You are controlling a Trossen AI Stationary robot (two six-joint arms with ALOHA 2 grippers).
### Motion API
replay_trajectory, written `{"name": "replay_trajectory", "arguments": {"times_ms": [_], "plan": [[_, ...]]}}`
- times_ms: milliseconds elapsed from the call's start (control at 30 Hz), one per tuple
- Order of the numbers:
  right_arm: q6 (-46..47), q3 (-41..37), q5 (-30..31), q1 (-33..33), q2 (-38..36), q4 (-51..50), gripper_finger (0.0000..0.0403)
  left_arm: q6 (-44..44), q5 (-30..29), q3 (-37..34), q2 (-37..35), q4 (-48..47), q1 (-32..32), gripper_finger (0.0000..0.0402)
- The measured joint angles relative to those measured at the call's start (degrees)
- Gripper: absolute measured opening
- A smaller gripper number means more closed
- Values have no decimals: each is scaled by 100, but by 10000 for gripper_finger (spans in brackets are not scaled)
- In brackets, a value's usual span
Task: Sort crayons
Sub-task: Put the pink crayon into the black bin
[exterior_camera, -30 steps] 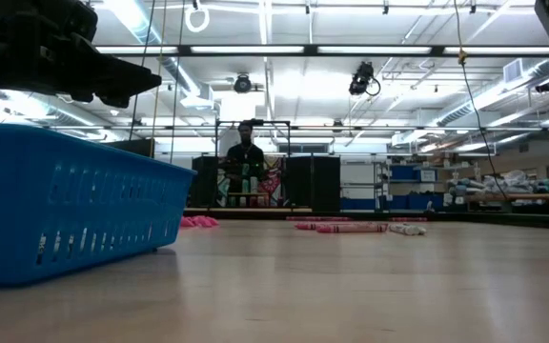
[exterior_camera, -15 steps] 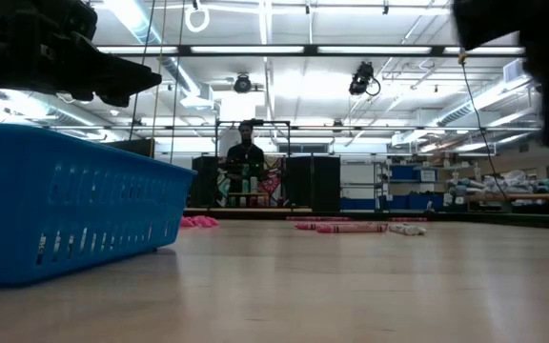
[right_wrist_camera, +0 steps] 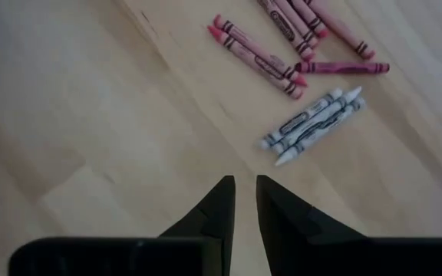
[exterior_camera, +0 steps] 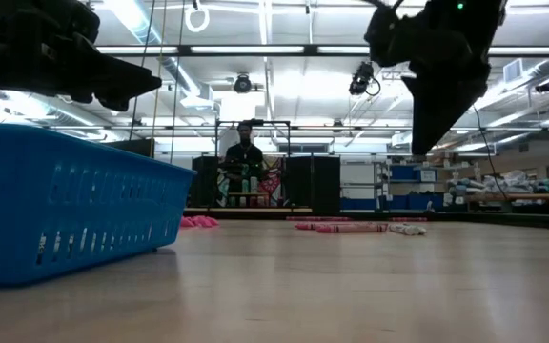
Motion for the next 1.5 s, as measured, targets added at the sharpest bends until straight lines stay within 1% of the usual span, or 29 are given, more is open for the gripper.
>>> {"name": "replay_trajectory", "arguments": {"times_ms": [133,233,400,500,633,700,800,967,1033,1100,1133,1233,1267,1300,1367,1500], "plan": [[-732,-184,-95,-315,2,37,64,42,-191,0,-2,177,211,164],[-1451,-392,-308,-565,2,357,64,1,-299,0,-1,220,416,164],[-2236,-485,-299,-933,2,732,72,-440,-302,0,-2,97,694,164],[-2514,-485,-236,-1159,2,786,88,-787,-302,0,-2,-185,810,164],[-2941,-488,-475,-1429,2,940,120,-1119,-302,0,-2,-617,857,164],[-3204,-519,-492,-1526,2,1142,135,-1322,-302,0,-2,-780,857,164],[-3714,-640,-535,-1644,2,1593,147,-1624,-300,49,-2,-1116,850,164],[-4727,-1023,-1181,-1763,2,2978,147,-1888,-298,515,2,-2177,846,164],[-4994,-1240,-1241,-1771,2,3529,145,-1953,-298,596,2,-2282,846,164],[-5103,-1419,-1228,-1822,2,3759,143,-2028,-298,617,2,-2217,846,164],[-5122,-1472,-1129,-1865,2,3792,142,-2055,-298,619,2,-2218,846,164],[-4989,-1533,-490,-2029,-6,3580,139,-2161,-298,619,2,-2228,846,164],[-4939,-1534,-396,-2094,-23,3531,138,-2214,-298,619,2,-2230,846,164],[-4903,-1533,-398,-2166,-37,3538,136,-2246,-298,616,2,-2233,846,164],[-4955,-1527,-674,-2305,-43,3500,134,-2259,-298,619,2,-2235,846,164],[-5178,-1529,-1126,-2565,7,2898,131,-2251,-298,619,2,-2232,846,164]]}}
